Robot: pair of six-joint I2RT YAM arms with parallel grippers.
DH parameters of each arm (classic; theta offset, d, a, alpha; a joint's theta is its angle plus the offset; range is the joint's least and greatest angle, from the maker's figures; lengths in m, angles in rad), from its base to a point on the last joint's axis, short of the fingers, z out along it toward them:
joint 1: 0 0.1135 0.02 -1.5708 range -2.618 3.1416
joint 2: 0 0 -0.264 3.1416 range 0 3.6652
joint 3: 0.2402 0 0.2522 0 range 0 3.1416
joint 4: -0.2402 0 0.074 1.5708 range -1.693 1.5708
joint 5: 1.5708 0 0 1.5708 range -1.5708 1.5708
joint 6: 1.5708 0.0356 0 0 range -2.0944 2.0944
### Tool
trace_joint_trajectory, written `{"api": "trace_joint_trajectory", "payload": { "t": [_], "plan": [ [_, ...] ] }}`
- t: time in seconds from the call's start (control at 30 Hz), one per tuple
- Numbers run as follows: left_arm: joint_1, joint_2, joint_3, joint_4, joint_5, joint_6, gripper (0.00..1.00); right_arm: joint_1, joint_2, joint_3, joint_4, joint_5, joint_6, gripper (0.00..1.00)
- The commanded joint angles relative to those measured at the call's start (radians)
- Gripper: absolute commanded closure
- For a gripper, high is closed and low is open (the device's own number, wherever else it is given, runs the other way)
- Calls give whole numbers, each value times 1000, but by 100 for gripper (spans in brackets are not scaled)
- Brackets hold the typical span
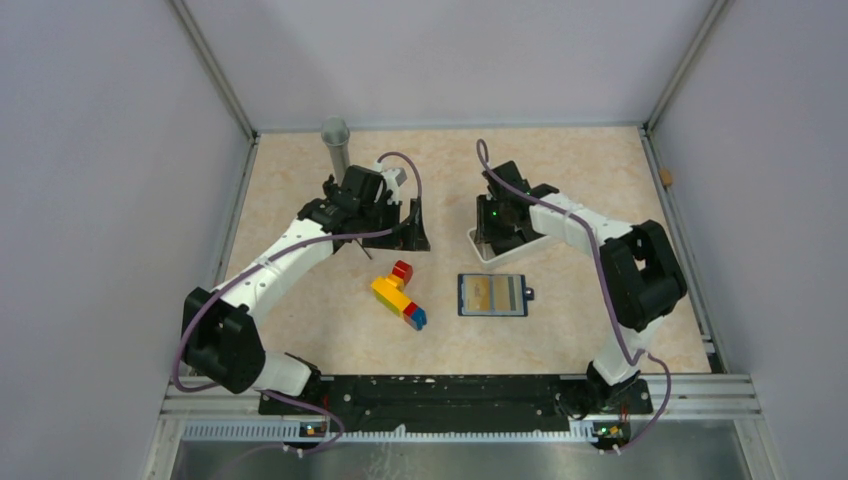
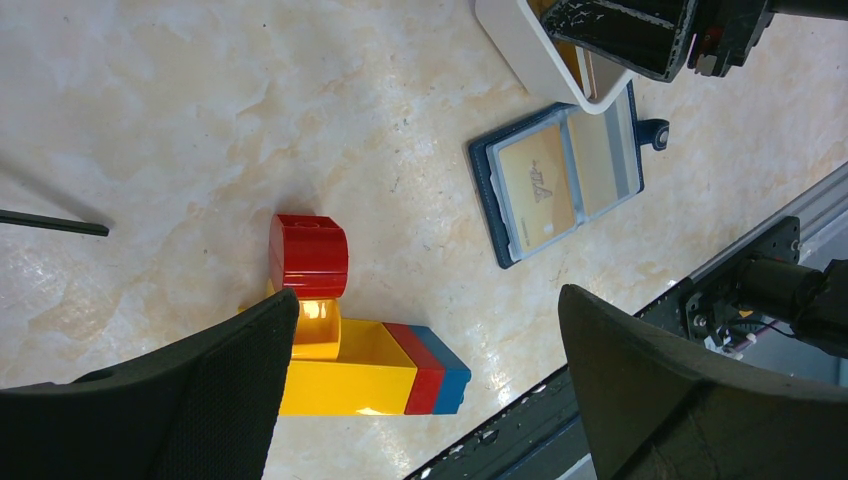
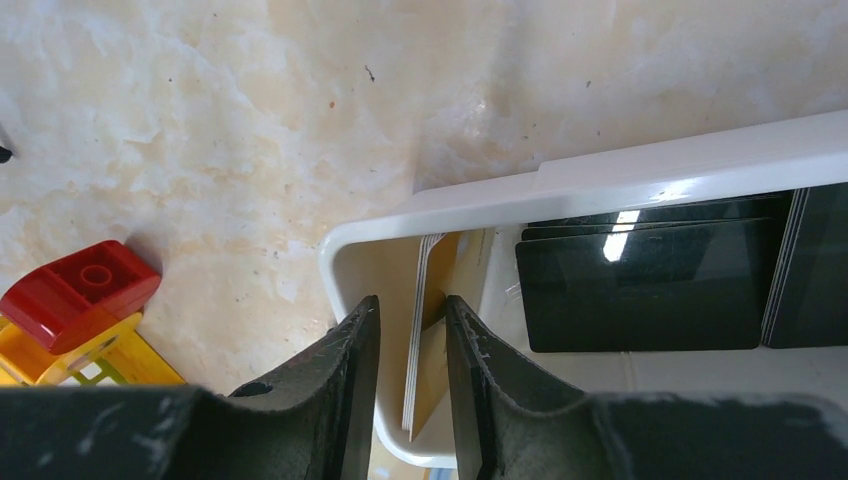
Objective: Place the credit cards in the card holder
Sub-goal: Pick up the credit card from the storage box.
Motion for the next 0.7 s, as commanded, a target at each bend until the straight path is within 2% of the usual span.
{"api": "trace_joint_trajectory", "payload": {
  "t": [0.0, 0.23, 0.47, 0.67],
  "plan": [
    [7, -37, -6, 26, -1, 3, 1, 16, -70, 44, 26, -32, 8, 70],
    [6, -37, -6, 26, -2, 5, 1, 16, -78, 38, 22, -39, 9, 71],
    [7, -37, -6, 25, -7, 4, 1, 16, -82, 37, 18, -42, 10, 81],
    [6, -39, -6, 26, -5, 3, 1, 16, -108, 28, 13, -39, 13, 83]
  ]
}}
